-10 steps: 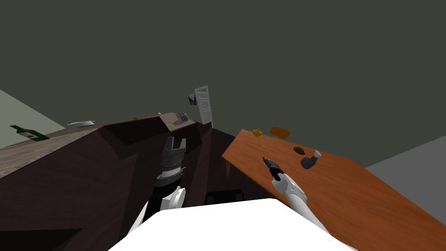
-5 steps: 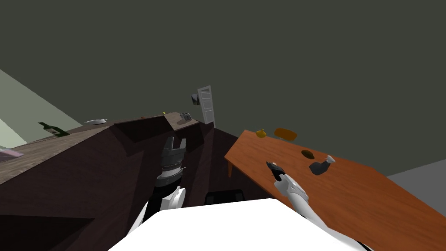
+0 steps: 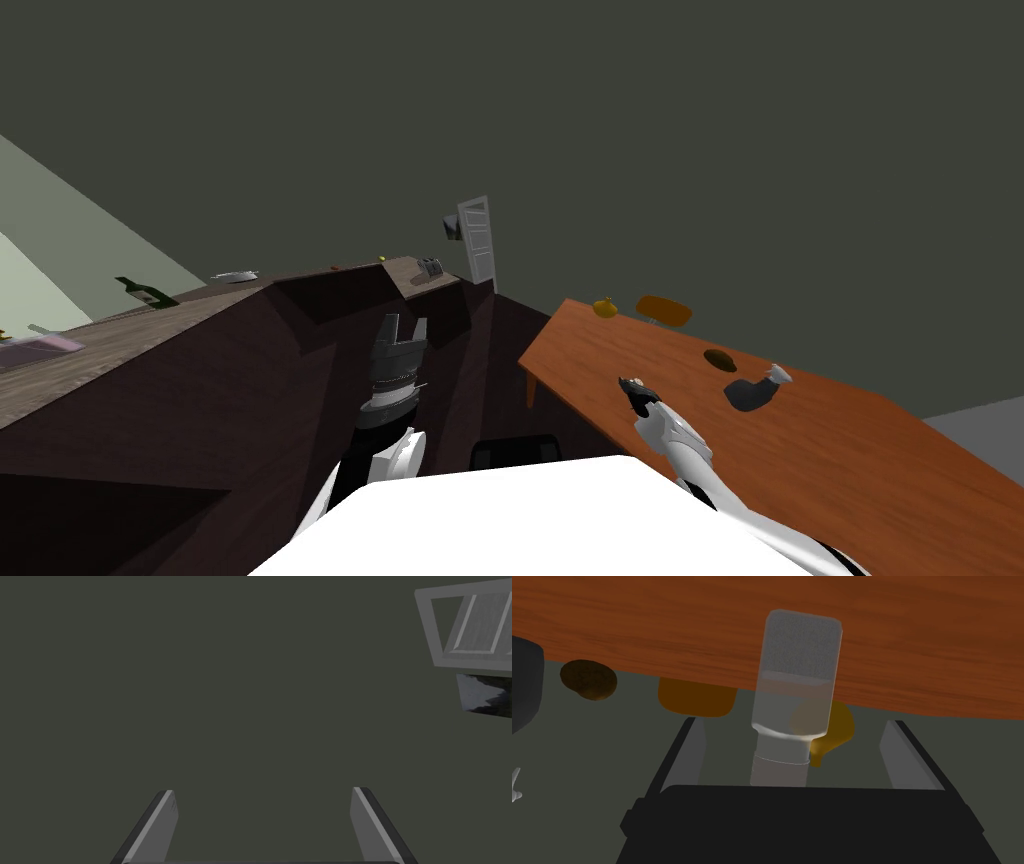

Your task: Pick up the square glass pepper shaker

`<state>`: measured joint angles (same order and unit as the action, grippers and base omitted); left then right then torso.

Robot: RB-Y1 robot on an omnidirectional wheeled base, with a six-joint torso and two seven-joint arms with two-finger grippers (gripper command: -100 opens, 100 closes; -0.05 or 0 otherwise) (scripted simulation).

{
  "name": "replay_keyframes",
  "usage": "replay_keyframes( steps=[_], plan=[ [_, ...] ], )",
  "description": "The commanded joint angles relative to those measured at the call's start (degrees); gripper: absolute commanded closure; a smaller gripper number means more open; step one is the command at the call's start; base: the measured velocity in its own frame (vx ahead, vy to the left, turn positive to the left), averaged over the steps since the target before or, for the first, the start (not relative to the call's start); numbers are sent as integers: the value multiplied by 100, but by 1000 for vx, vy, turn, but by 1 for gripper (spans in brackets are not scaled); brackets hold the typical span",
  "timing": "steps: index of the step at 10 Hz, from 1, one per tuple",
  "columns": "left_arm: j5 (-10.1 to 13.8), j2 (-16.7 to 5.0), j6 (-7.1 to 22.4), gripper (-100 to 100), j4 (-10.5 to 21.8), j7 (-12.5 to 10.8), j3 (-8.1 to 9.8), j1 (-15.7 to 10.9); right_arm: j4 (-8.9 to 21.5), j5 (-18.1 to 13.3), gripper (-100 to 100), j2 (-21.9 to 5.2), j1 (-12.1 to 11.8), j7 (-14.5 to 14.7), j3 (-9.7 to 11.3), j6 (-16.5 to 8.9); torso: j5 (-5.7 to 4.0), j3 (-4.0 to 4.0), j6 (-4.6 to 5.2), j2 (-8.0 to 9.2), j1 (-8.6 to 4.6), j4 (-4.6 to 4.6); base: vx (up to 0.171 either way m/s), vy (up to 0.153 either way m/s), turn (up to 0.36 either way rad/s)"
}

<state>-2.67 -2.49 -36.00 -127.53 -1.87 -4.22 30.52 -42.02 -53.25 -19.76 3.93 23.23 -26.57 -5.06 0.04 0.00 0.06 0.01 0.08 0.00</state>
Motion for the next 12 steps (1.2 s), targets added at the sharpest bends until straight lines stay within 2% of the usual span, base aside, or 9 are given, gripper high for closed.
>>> replay_keyframes(
  steps=[1,2,3,4,5,6,7,10,12],
  plan=[
    [0,0,0,0,0,0,0,0,0,0,-100,0,0,0,0,0,0,0,0,0,0,0,8,6,6],
    [0,0,0,0,0,0,0,0,24,-28,0,3,13,11,-27,12,0,2,1,3,-2,0,0,0,0],
    [0,0,0,0,0,0,0,0,-94,-137,-100,-48,-196,-277,128,-119,-1,3,1,6,-4,1,7,-9,177],
    [0,0,0,0,0,0,0,-1,-94,-137,-100,-48,-196,-393,128,-119,-1,3,-1,5,-8,1,7,-23,117],
    [0,0,0,0,0,0,0,0,-210,-249,-100,-99,-404,-558,280,-248,-2,3,1,5,-13,1,7,-28,194],
    [0,0,0,0,0,0,0,-1,-210,-105,-100,-99,-404,-731,298,-248,-3,5,0,8,-16,2,7,-27,80],
    [0,0,0,0,0,0,0,0,-210,-249,-100,-99,-404,-802,280,-248,-3,3,1,6,-15,1,3,-12,-14],
    [0,0,0,0,0,0,1,0,-441,-475,-100,-201,-820,-1364,585,-507,-3,3,2,6,-13,1,5,-21,152],
    [0,0,0,0,0,0,1,0,-441,-475,-100,-201,-820,-1613,585,-507,-4,3,2,6,-14,1,4,-17,48]
  ],
)
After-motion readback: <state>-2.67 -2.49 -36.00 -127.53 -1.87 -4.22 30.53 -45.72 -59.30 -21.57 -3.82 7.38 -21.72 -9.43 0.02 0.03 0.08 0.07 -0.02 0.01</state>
